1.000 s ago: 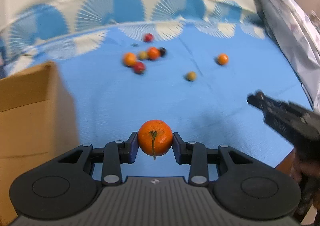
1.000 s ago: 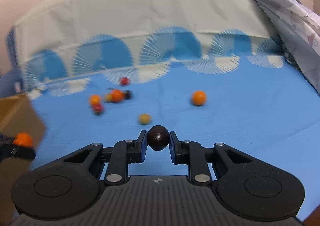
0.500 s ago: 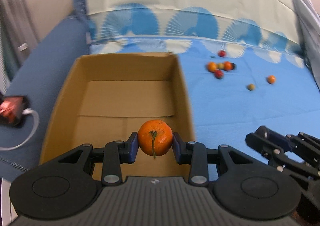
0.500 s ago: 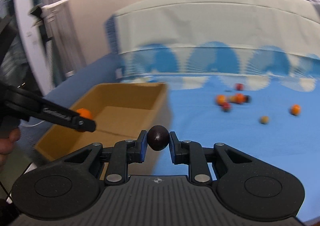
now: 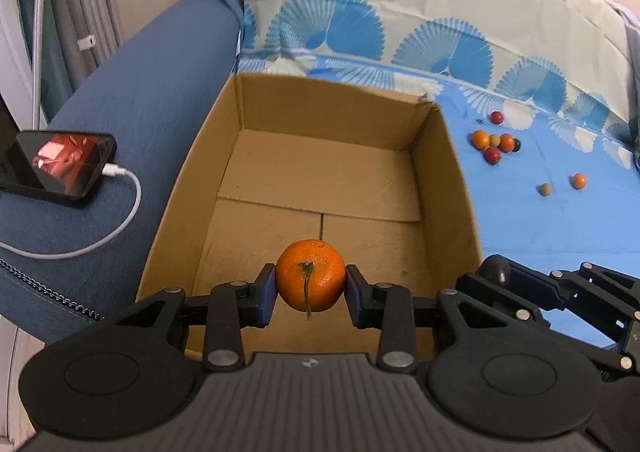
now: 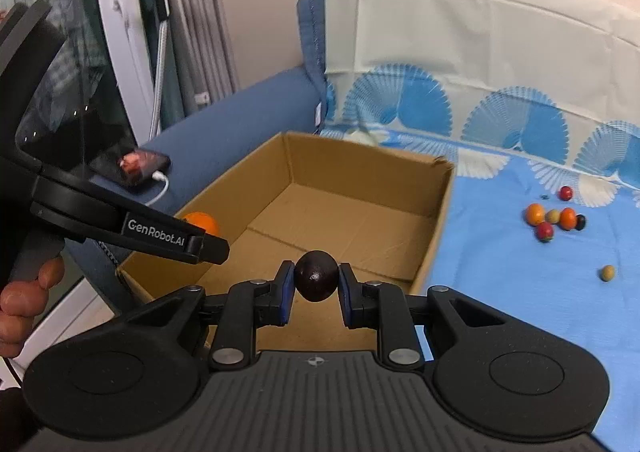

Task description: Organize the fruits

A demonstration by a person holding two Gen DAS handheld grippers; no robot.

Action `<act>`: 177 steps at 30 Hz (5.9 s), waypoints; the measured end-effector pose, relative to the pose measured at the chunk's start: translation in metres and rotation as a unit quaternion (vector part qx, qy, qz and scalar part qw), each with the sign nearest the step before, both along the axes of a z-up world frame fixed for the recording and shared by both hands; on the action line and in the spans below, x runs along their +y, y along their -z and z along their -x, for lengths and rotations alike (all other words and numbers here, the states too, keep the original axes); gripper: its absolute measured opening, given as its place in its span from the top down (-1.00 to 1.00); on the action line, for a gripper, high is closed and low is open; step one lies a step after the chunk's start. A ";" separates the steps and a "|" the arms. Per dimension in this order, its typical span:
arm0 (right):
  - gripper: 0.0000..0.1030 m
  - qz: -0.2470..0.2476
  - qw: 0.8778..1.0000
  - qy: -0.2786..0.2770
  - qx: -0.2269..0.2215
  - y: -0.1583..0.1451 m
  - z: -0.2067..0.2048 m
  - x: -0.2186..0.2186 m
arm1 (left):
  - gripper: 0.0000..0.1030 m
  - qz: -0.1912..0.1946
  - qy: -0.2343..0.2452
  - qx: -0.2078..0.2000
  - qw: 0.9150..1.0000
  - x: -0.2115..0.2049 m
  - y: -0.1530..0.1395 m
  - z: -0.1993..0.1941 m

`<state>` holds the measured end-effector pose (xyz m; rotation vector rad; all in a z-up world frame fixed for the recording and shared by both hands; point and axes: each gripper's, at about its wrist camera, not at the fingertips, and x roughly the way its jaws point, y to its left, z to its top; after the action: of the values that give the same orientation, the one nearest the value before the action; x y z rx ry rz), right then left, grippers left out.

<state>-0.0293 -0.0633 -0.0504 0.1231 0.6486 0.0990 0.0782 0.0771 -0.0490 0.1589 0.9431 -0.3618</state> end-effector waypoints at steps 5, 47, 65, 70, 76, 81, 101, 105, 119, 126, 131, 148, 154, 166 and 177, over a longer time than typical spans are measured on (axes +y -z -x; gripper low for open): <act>0.53 0.011 1.000 -0.013 0.023 0.017 -0.017 0.012 | 0.23 -0.007 -0.003 0.013 1.000 0.003 0.018 -0.017; -0.91 0.019 0.999 0.036 0.035 -0.010 0.059 0.019 | -0.99 -0.063 0.006 -0.034 0.997 0.028 0.008 0.039; -0.99 0.038 0.994 0.059 -0.086 -0.060 0.161 0.039 | -0.99 -0.045 -0.004 -0.099 0.994 0.046 -0.043 0.149; -0.99 0.039 0.992 0.063 -0.097 -0.064 0.173 0.040 | -1.00 -0.044 -0.003 -0.106 0.993 0.047 -0.048 0.160; -0.99 0.043 0.992 0.063 -0.102 -0.066 0.175 0.043 | -0.99 -0.042 -0.004 -0.110 0.993 0.049 -0.049 0.161; -0.99 0.041 0.992 0.062 -0.098 -0.064 0.173 0.042 | -0.99 -0.043 -0.004 -0.102 0.994 0.050 -0.046 0.157; -0.99 0.023 0.995 0.067 -0.069 -0.048 0.155 0.032 | -0.99 -0.057 0.002 -0.079 0.995 0.039 -0.033 0.140; -0.99 0.017 0.995 0.070 -0.064 -0.043 0.151 0.025 | -1.00 -0.064 0.002 -0.074 0.995 0.032 -0.031 0.133; -0.99 -0.004 0.981 0.190 -0.050 -0.019 0.139 -0.075 | -1.00 -0.080 0.057 -0.056 0.994 -0.051 -0.023 0.099; -0.99 0.020 0.950 0.308 -0.043 0.001 0.136 -0.190 | -1.00 -0.054 0.097 -0.021 0.994 -0.161 -0.007 0.051; -0.99 0.033 0.927 0.370 -0.043 0.026 0.110 -0.282 | -1.00 -0.025 0.088 -0.001 0.996 -0.257 0.021 -0.005; -0.99 -0.033 0.906 0.420 0.049 0.186 -0.057 -0.532 | -1.00 -0.019 0.016 0.093 0.995 -0.435 0.173 -0.179; -0.99 0.048 0.913 0.402 0.057 0.209 -0.081 -0.522 | -1.00 -0.049 0.014 0.089 0.995 -0.444 0.192 -0.194; 0.23 0.049 0.917 0.394 0.043 0.196 -0.060 -0.509 | 0.38 0.003 0.021 0.092 0.996 -0.424 0.168 -0.180; 0.23 0.012 0.923 0.385 -0.007 0.127 -0.001 -0.449 | 0.38 0.019 0.037 0.114 0.993 -0.370 0.115 -0.127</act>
<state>-0.0280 -0.5121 -0.1773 0.3455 0.5477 -0.6691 0.2055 -0.2926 -0.1640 0.1197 1.1573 -0.4742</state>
